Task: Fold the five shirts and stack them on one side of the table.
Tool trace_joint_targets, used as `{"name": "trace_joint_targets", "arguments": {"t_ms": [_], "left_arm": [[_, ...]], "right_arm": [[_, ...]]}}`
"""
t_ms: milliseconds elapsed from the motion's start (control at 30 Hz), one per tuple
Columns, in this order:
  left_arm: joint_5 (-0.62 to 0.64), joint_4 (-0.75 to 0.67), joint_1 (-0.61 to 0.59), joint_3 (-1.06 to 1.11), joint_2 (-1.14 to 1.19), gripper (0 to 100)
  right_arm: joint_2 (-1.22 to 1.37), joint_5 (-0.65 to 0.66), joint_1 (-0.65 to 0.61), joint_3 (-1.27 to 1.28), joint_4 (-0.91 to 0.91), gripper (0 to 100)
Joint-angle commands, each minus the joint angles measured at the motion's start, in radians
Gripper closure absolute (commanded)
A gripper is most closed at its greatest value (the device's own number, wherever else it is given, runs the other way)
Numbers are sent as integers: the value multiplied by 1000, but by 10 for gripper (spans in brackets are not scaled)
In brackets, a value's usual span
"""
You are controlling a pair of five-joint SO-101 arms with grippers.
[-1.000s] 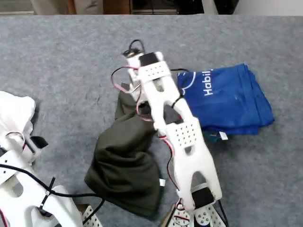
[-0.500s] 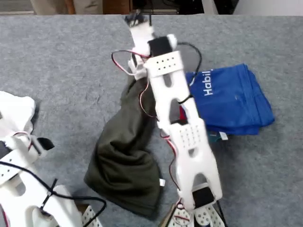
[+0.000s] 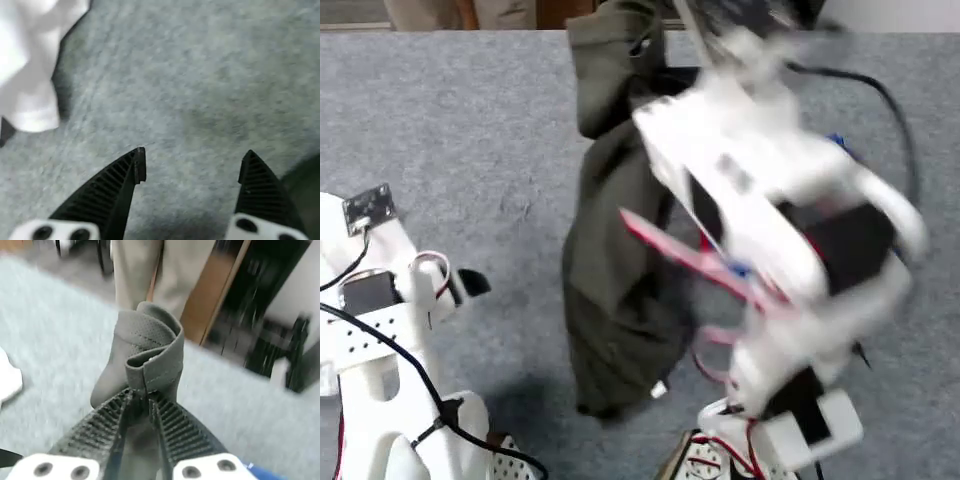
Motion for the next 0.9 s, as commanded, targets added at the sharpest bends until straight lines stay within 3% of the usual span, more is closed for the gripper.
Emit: {"name": "trace_joint_targets", "arguments": {"t_ms": [0,233,467,567,700,867], "left_arm": [[74,-11,48,-114,-12,694],[275,-11,224,-245,-2,692],[269,2,474,-252,-2,696],[170,32,624,-189,-5,696],[-3,72,793,-69,-12,696],[-89,43,815,60,-12,696]], "right_arm": [[-140,31,-8,-1,9,994],[-180,28,-8,18,15,994],[-179,28,-8,19,12,994],[-177,29,-4,30,11,994],[-157,29,104,110,8,994],[-114,34,259,196,-14,994]]}}
